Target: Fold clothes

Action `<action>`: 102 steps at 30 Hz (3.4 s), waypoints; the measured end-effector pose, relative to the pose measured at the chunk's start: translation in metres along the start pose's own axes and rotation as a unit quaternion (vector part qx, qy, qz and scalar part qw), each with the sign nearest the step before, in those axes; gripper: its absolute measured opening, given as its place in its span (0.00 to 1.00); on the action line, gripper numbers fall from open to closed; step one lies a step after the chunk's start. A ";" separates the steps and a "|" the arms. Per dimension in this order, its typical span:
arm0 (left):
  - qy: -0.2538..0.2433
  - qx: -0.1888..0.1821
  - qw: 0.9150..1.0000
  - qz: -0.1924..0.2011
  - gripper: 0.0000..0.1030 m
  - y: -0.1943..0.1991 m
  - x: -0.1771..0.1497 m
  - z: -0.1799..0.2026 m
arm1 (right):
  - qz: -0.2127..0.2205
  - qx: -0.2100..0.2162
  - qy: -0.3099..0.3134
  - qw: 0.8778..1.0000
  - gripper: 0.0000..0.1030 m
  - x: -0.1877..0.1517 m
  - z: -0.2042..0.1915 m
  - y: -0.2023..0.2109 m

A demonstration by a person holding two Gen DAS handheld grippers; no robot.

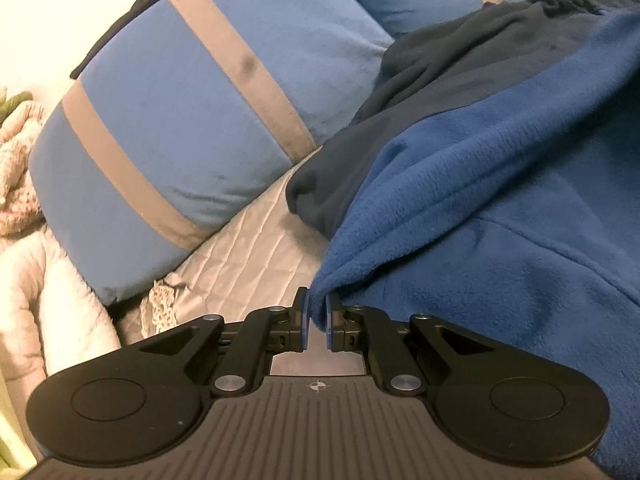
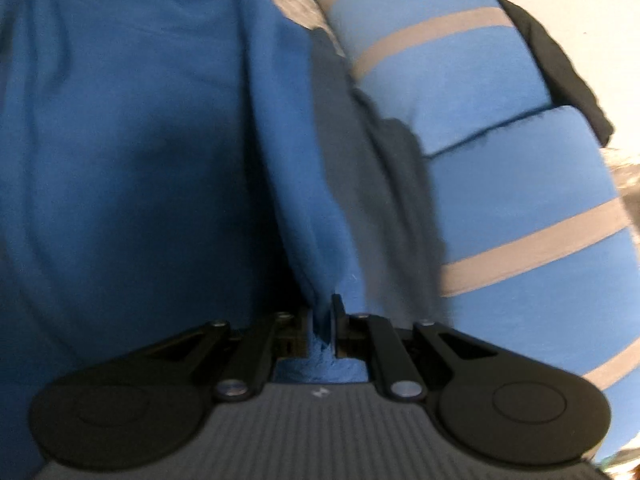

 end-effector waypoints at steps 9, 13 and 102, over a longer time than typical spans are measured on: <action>0.004 0.002 1.000 0.002 0.11 0.000 -0.001 0.000 | -0.004 -0.055 0.044 0.997 0.77 -0.020 -0.037 -0.001; 0.022 -0.004 1.000 -0.003 0.11 -0.001 -0.001 -0.003 | -0.008 -0.073 0.048 0.996 0.77 -0.029 -0.038 -0.007; 0.161 0.002 0.982 0.096 0.63 0.099 -0.044 -0.051 | 0.064 0.143 -0.556 0.816 0.05 -0.129 0.077 0.000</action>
Point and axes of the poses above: each gripper's, at about its wrist camera, not at the fingertips, and y roughly against the way its jaws point, z to its right, x to its top, the point moved 2 cm from there along -y, roughly the way its jaws point, and after that the axes turned 6 degrees about x, right-handed, at the moved point
